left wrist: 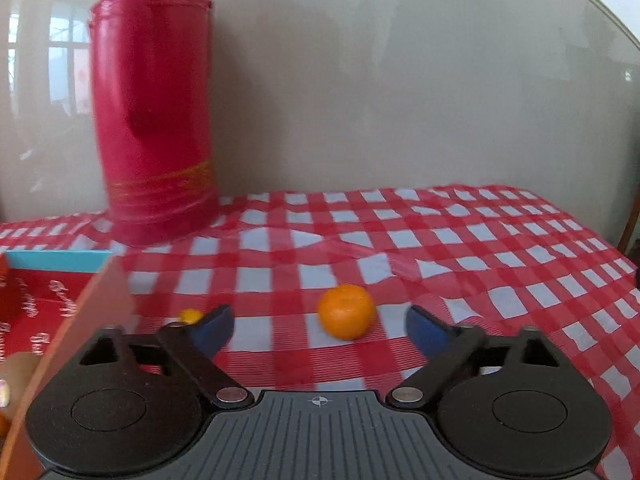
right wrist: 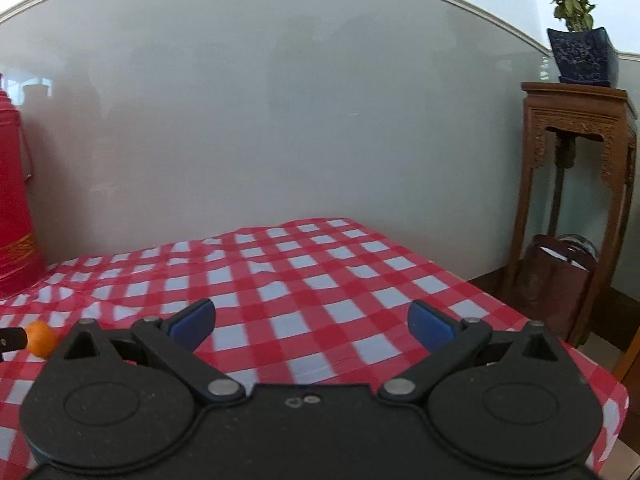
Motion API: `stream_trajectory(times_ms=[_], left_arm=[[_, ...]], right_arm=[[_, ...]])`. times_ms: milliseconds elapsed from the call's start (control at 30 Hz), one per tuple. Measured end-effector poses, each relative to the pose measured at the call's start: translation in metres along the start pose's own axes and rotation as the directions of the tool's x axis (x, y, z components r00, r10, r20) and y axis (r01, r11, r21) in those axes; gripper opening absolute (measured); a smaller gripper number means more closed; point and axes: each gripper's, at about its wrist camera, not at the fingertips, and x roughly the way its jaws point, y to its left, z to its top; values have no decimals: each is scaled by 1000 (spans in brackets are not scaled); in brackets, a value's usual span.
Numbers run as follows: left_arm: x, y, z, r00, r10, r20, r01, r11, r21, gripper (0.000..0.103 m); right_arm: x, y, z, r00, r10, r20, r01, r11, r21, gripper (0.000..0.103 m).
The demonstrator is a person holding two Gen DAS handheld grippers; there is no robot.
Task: Organize fruits
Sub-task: 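Move the left gripper to the orange and grasp it, then carry the orange into the box and open the left gripper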
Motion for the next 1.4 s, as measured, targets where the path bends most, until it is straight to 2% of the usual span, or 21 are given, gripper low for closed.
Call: stream_trajectory(times_ms=[200, 300, 400, 467, 633, 933, 1133, 1400], left_arm=[[22, -11, 1, 1000, 5, -30, -5, 1000, -21, 84], [32, -12, 1, 999, 4, -49, -6, 999, -40, 74], [41, -10, 1, 997, 9, -72, -13, 999, -50, 59], [44, -8, 0, 996, -8, -93, 2, 998, -57, 38], [36, -14, 0, 997, -8, -82, 6, 1000, -27, 38], [-16, -7, 6, 1000, -22, -15, 22, 999, 26, 38], [-48, 18, 4, 1000, -13, 8, 13, 999, 30, 38], [-82, 71, 1, 998, 54, 42, -54, 999, -6, 38]], right_arm=[[12, -13, -1, 999, -41, -17, 41, 999, 10, 97], [17, -17, -3, 999, -44, -18, 44, 999, 7, 97], [21, -20, -4, 999, -44, -26, 44, 999, 9, 97], [22, -20, -4, 999, -41, -31, 42, 999, 10, 97], [17, -16, -3, 999, -31, -22, 32, 999, 10, 97], [8, -4, 3, 1000, 5, -16, -5, 999, 35, 97], [0, 22, 6, 999, 50, -7, -50, 998, 24, 97], [-7, 64, 6, 994, 111, -15, -111, 994, -9, 97]])
